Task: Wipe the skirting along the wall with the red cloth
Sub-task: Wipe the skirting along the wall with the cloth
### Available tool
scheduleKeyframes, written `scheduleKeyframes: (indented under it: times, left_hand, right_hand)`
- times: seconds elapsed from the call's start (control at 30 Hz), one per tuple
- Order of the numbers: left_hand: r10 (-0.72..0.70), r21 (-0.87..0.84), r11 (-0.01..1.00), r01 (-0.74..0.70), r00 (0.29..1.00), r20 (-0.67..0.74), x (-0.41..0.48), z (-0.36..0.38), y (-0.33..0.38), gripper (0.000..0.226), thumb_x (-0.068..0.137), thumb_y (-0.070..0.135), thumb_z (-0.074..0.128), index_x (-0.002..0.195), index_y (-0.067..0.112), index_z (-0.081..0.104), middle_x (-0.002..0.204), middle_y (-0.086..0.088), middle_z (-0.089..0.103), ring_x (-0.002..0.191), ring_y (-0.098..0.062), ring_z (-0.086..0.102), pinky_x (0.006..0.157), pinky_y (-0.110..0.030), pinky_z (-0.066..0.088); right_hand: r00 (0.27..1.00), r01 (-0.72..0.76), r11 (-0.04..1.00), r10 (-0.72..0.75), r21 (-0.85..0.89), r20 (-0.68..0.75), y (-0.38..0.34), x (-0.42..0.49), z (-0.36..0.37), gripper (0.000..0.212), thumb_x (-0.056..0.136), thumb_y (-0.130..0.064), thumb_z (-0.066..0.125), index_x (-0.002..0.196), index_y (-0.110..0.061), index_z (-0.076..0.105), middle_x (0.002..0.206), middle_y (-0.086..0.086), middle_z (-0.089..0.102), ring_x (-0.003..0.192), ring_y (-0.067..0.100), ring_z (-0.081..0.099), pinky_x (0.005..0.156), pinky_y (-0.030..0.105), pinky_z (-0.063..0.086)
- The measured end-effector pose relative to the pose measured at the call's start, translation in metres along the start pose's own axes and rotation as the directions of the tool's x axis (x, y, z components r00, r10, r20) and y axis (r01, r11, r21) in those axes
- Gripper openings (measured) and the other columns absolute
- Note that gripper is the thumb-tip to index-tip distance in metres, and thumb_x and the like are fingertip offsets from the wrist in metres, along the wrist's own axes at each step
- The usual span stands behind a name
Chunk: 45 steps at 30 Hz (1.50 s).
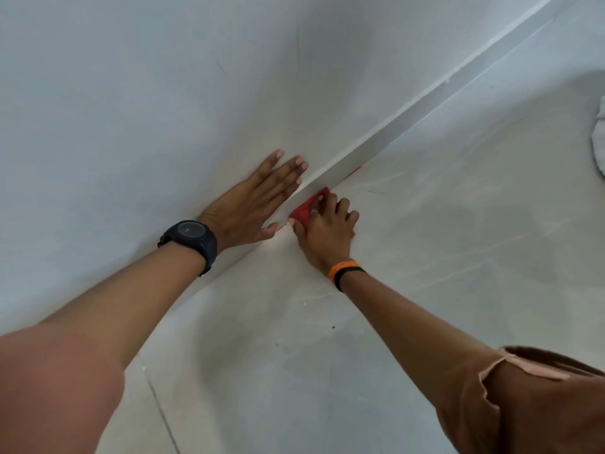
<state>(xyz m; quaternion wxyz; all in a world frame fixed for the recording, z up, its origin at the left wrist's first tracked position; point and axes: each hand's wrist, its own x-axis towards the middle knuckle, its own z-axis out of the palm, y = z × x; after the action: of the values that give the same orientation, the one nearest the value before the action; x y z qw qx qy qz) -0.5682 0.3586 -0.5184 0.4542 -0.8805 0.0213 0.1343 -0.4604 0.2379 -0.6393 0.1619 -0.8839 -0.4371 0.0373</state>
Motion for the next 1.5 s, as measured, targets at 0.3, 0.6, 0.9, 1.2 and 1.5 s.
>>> scheduleKeyframes:
  times: [0.3,0.6,0.9,1.2,1.5]
  left_hand:
    - [0.098,0.115,0.987,-0.111,0.989,0.115,-0.003,0.001,-0.01,0.105,0.098,0.078,0.015,0.165,0.003,-0.013,0.167,-0.031,-0.024,0.156,-0.05,-0.022,0.123,-0.07,-0.014]
    - [0.136,0.199,0.961,-0.191,0.956,0.26,-0.002,-0.012,-0.012,0.118,0.088,0.091,0.018,0.165,0.009,-0.018,0.17,-0.022,-0.025,0.155,-0.047,-0.026,0.122,-0.071,-0.017]
    - [0.115,0.234,0.95,-0.205,0.931,0.348,0.002,-0.016,-0.011,0.135,0.079,0.097,0.037,0.164,0.011,-0.023,0.17,-0.017,-0.029,0.155,-0.044,-0.03,0.116,-0.074,-0.023]
    - [0.152,0.205,0.949,-0.238,0.92,0.361,0.009,-0.013,-0.014,0.141,0.075,0.098,0.043,0.165,0.008,-0.019,0.172,-0.017,-0.024,0.157,-0.044,-0.026,0.118,-0.074,-0.02]
    - [0.124,0.216,0.952,-0.217,0.919,0.375,0.015,-0.018,-0.015,0.144,0.074,0.098,0.046,0.164,0.008,-0.021,0.171,-0.018,-0.027,0.156,-0.042,-0.027,0.112,-0.075,-0.028]
  right_hand:
    - [0.991,-0.132,0.985,0.131,-0.113,-0.011,0.026,0.038,-0.011,0.034,0.091,-0.027,0.056,0.108,0.003,0.061,0.115,0.02,0.049,0.103,0.04,0.044,0.088,0.053,0.035]
    - [0.977,-0.044,0.997,0.029,0.067,0.211,-0.069,-0.038,-0.006,0.032,0.085,-0.027,0.06,0.107,-0.006,0.068,0.132,0.02,0.043,0.118,0.043,0.036,0.101,0.059,0.031]
    - [0.993,-0.093,0.994,0.097,-0.065,0.071,0.022,0.031,-0.011,0.035,0.092,-0.041,0.062,0.104,-0.01,0.067,0.126,0.018,0.045,0.116,0.041,0.038,0.099,0.063,0.027]
    - [0.988,-0.128,0.988,0.134,-0.084,0.078,-0.017,0.001,0.002,0.041,0.082,-0.035,0.069,0.109,-0.004,0.065,0.116,0.019,0.05,0.103,0.038,0.045,0.084,0.048,0.035]
    - [0.993,-0.045,0.997,0.052,-0.063,0.106,-0.019,0.003,-0.004,0.021,0.086,-0.034,0.07,0.086,-0.013,0.069,0.116,0.015,0.048,0.108,0.037,0.04,0.094,0.057,0.027]
